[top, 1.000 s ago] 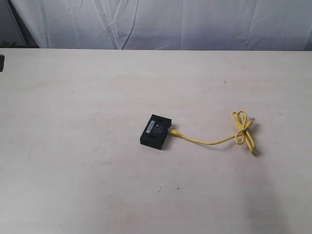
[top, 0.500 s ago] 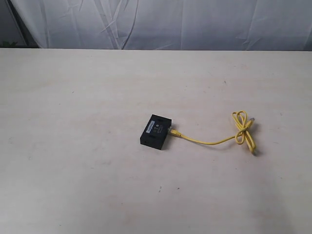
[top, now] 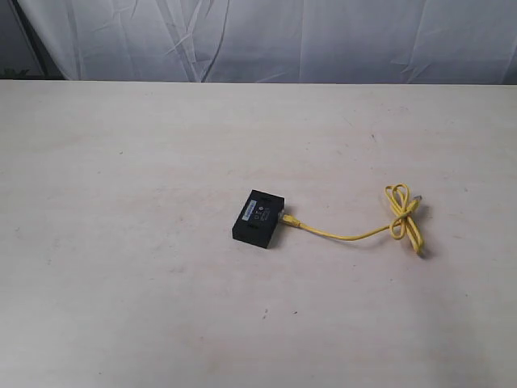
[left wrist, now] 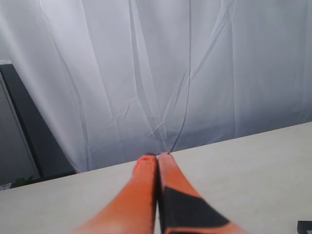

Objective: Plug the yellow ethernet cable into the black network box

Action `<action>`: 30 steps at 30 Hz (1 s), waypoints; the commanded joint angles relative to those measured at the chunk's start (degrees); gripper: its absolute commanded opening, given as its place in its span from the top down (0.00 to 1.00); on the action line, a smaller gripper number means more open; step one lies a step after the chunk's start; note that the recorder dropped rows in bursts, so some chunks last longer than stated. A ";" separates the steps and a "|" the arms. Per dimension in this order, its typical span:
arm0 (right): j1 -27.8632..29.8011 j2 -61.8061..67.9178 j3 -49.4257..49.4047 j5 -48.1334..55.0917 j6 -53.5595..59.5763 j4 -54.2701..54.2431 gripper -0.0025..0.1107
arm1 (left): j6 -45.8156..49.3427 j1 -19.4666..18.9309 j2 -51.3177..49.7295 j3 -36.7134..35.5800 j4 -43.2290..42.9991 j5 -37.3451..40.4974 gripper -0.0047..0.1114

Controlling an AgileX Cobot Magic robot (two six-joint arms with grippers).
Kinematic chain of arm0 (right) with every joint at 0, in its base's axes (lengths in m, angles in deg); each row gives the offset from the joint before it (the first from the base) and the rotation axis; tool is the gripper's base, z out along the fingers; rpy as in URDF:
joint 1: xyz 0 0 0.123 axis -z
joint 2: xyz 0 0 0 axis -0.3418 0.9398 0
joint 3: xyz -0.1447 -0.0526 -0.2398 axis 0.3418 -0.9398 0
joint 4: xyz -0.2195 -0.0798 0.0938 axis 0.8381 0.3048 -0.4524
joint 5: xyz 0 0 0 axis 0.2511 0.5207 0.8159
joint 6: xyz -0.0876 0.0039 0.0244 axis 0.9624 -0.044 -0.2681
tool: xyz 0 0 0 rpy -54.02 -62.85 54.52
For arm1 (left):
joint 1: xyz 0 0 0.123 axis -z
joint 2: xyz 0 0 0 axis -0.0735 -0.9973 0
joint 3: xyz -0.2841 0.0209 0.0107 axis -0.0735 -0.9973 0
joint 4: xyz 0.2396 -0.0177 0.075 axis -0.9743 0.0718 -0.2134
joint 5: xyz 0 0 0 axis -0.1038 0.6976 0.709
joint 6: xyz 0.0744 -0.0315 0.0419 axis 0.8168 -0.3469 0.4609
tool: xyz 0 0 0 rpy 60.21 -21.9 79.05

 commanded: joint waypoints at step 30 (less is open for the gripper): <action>0.26 -2.17 -0.55 -0.44 -0.15 -1.45 0.98 | -17.40 -3.42 6.22 -6.81 -8.50 0.71 0.96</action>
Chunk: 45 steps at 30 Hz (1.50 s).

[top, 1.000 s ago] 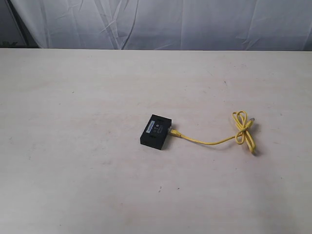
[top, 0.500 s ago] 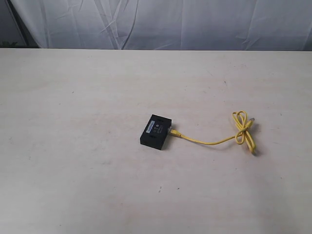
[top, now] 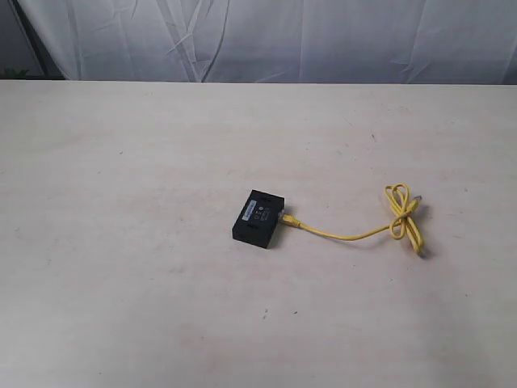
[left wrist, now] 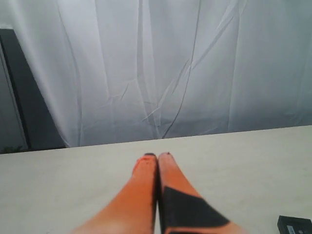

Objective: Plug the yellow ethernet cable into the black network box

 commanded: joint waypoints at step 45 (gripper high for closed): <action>0.26 -0.31 -0.30 -0.56 -0.15 -0.03 0.98 | 5.71 -15.73 18.38 -19.37 6.84 4.06 0.96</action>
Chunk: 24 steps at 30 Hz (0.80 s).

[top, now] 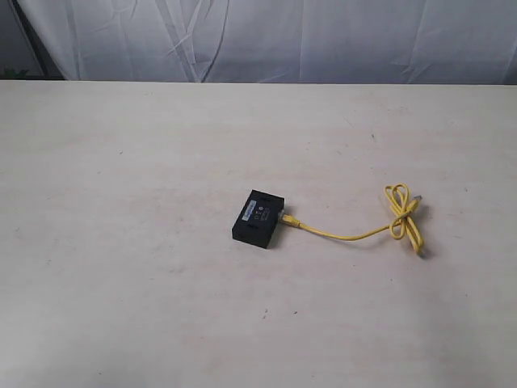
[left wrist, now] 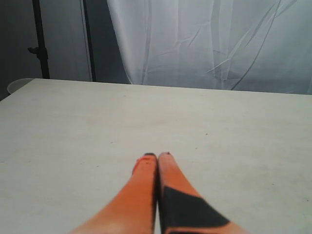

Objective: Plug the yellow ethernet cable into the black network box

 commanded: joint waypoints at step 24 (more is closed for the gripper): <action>0.38 -4.86 -3.03 5.75 -10.94 1.66 0.98 | 0.31 -0.17 0.37 -0.27 -0.10 0.03 0.96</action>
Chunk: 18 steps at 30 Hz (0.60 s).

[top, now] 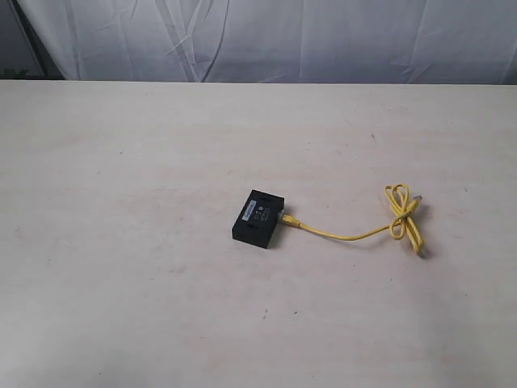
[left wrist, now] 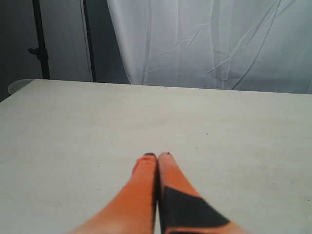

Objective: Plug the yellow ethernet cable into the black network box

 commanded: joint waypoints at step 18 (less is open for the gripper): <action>4.22 -16.99 -19.95 4.81 -3.19 0.56 0.98 | 0.18 -0.17 0.37 -0.27 -0.35 0.03 0.96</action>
